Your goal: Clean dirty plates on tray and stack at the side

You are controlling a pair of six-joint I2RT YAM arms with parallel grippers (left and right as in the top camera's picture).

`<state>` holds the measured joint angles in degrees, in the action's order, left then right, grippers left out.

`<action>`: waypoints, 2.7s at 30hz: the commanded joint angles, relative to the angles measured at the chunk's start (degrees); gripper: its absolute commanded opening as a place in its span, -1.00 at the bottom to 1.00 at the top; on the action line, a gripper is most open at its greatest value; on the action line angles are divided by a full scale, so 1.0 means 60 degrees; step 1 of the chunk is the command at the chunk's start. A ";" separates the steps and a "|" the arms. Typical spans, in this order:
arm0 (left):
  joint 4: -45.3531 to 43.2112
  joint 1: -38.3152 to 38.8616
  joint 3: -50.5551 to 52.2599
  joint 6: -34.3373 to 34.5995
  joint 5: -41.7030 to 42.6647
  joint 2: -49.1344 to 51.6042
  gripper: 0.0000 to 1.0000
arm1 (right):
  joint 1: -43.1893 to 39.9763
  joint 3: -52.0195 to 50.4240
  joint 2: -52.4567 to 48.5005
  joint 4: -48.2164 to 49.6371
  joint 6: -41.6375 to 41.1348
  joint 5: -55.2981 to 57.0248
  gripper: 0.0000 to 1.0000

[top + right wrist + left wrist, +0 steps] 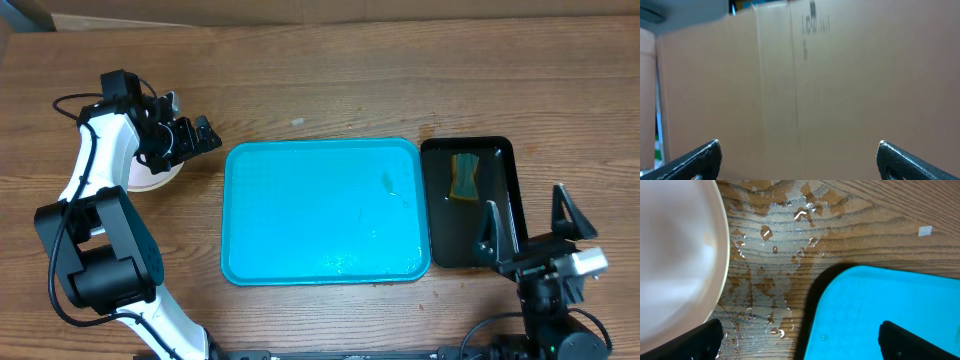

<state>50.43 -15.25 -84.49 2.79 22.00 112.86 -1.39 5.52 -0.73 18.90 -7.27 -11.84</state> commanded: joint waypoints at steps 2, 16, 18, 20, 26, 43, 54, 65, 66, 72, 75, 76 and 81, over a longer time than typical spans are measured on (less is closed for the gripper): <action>0.0015 0.0040 -0.0193 -0.0149 -0.0033 -0.0168 0.99 | 0.0117 -0.0441 0.0095 0.0058 -0.0044 -0.0044 1.00; 0.0015 0.0040 -0.0193 -0.0149 -0.0029 -0.0168 1.00 | 0.0608 -0.0849 0.0095 -0.0047 -0.0044 0.0634 1.00; 0.0015 0.0040 -0.0193 -0.0149 -0.0029 -0.0168 1.00 | 0.0605 -0.0849 0.0095 -0.0182 -0.0044 0.0506 1.00; 0.0015 0.0040 -0.0193 -0.0149 -0.0033 -0.0168 1.00 | 0.0605 -0.0849 0.0095 -0.0503 -0.0044 0.0382 1.00; 0.0015 0.0040 -0.0193 -0.0149 -0.0033 -0.0168 1.00 | 0.0594 -0.0849 0.0095 -0.2699 -0.0044 -0.0164 1.00; 0.0011 0.0047 -0.0193 -0.0149 -0.0029 -0.0168 0.99 | 0.0466 -0.0845 0.0095 -0.3745 0.0532 0.0211 1.00; 0.0015 0.0047 -0.0193 -0.0149 -0.0029 -0.0168 1.00 | 0.0324 -0.0845 0.0095 -0.3781 0.3005 0.0324 1.00; 0.0015 0.0047 -0.0193 -0.0149 -0.0029 -0.0168 1.00 | 0.0317 -0.0845 0.0095 -0.3759 0.1701 0.3187 1.00; 0.0015 0.0047 -0.0193 -0.0149 -0.0033 -0.0168 1.00 | 0.0317 -0.0845 0.0095 -0.3821 0.1701 0.3180 1.00; 0.0015 0.0047 -0.0193 -0.0149 -0.0029 -0.0168 0.99 | 0.0317 -0.0845 0.0095 -0.3814 0.1705 0.3140 1.00; 0.0015 0.0047 -0.0193 -0.0149 -0.0029 -0.0168 1.00 | 0.0317 -0.0845 0.0095 -0.3814 0.1705 0.3140 1.00; 0.0015 0.0047 -0.0193 -0.0149 -0.0033 -0.0168 1.00 | 0.0317 -0.0845 0.0095 -0.3814 0.1705 0.3144 1.00; 0.0015 0.0047 -0.0193 -0.0149 -0.0029 -0.0168 1.00 | 0.0317 -0.0845 0.0095 -0.3814 0.1705 0.3140 1.00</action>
<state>50.43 -15.22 -84.49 2.79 22.00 112.86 0.78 1.06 -0.62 -4.14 3.38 6.31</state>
